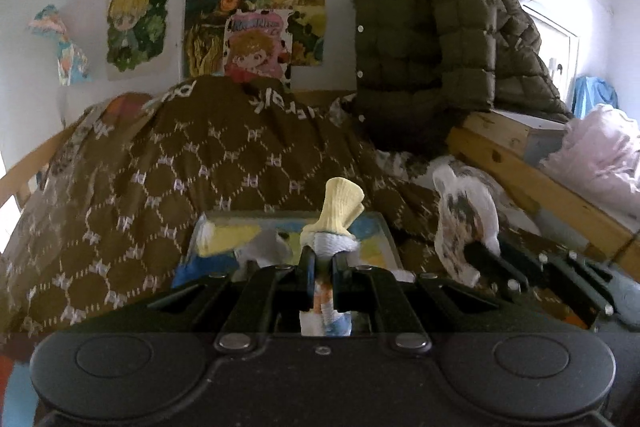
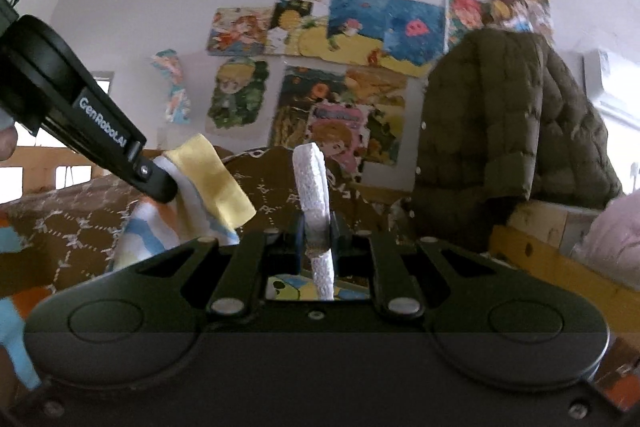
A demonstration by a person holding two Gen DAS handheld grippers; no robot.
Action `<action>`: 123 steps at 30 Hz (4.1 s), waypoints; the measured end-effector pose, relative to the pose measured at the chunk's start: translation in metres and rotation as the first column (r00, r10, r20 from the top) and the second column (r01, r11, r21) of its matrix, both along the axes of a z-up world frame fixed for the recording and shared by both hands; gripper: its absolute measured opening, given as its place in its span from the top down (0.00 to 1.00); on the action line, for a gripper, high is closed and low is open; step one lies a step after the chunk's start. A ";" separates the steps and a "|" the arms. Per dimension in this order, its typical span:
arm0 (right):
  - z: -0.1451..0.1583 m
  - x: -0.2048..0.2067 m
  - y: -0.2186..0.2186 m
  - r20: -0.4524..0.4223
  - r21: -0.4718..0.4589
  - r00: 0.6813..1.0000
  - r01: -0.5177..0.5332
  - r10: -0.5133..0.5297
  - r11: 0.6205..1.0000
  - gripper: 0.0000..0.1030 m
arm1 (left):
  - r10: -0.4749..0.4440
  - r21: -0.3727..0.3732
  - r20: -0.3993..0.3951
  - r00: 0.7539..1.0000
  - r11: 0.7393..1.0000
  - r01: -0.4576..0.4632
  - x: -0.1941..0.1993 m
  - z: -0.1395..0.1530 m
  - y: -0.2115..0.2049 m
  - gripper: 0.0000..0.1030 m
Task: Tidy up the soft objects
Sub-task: 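Carry the yellow-striped sock and white sock with both tools toward the cartoon tray, then lower both socks into the tray and open both tools, then lift both open tools and move them back over the remaining items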
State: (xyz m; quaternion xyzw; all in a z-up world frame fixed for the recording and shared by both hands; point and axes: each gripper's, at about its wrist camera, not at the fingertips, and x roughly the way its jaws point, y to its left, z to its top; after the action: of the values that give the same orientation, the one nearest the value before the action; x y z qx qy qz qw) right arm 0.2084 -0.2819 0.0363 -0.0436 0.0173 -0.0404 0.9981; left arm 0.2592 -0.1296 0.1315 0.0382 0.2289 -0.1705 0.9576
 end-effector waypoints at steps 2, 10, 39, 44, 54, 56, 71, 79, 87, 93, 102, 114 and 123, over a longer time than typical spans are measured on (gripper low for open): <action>-0.007 0.011 -0.007 -0.008 0.029 1.000 0.008 -0.007 1.000 0.93 | 0.012 0.005 0.010 1.000 1.000 -0.012 0.019 0.003 -0.001 0.93; -0.036 0.048 -0.025 -0.080 0.096 0.996 0.033 -0.025 0.995 0.93 | 0.072 0.021 0.047 0.996 0.997 -0.073 0.096 0.003 -0.012 0.93; -0.093 0.170 -0.043 -0.295 0.365 0.955 0.080 0.034 0.928 0.93 | 0.187 -0.028 -0.054 0.981 0.982 -0.189 0.204 -0.089 -0.034 0.93; -0.107 0.184 -0.038 -0.335 0.377 0.941 0.091 0.044 0.922 0.92 | 0.203 0.007 -0.094 0.975 0.979 -0.203 0.209 -0.110 -0.025 0.92; -0.126 0.205 -0.030 -0.370 0.383 0.927 0.090 0.064 0.919 0.91 | 0.234 -0.007 -0.172 0.957 0.971 -0.239 0.208 -0.136 -0.005 0.92; -0.125 0.206 -0.029 -0.372 0.383 0.926 0.091 0.063 0.919 0.91 | 0.233 -0.008 -0.181 0.955 0.971 -0.239 0.207 -0.138 -0.003 0.92; -0.114 0.198 -0.034 -0.379 0.395 0.923 0.101 0.062 0.913 0.79 | 0.247 -0.023 -0.233 0.940 0.965 -0.260 0.187 -0.132 0.011 0.84; -0.100 0.184 -0.038 -0.351 0.401 0.934 0.093 0.059 0.911 0.71 | 0.242 -0.013 -0.213 0.947 0.968 -0.250 0.173 -0.111 0.009 0.83; -0.073 0.157 -0.051 -0.297 0.428 0.953 0.081 0.056 0.900 0.54 | 0.244 -0.032 -0.153 0.958 0.967 -0.251 0.149 -0.081 0.002 0.57; -0.045 0.131 -0.066 -0.246 0.435 0.969 0.075 0.038 0.897 0.45 | 0.258 -0.073 -0.079 0.963 0.962 -0.264 0.129 -0.053 -0.001 0.33; -0.001 0.088 -0.082 -0.175 0.435 0.984 0.069 0.009 0.898 0.21 | 0.318 -0.123 0.022 0.948 0.942 -0.313 0.088 -0.025 0.005 0.01; 0.042 0.005 -0.086 -0.100 0.410 0.995 0.048 -0.007 0.911 0.00 | 0.264 -0.260 0.096 0.960 0.937 -0.232 0.014 -0.011 0.023 0.01; 0.059 -0.073 -0.060 0.005 0.361 0.999 0.043 -0.048 0.931 0.00 | 0.239 -0.229 0.230 0.944 0.956 -0.186 -0.058 -0.020 0.036 0.01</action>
State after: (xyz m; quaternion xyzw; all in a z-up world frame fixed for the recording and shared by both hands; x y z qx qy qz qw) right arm 0.1356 -0.3422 0.0953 0.1411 0.0187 -0.0598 0.9880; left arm 0.2010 -0.0936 0.1118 -0.0635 0.0881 -0.0820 0.9907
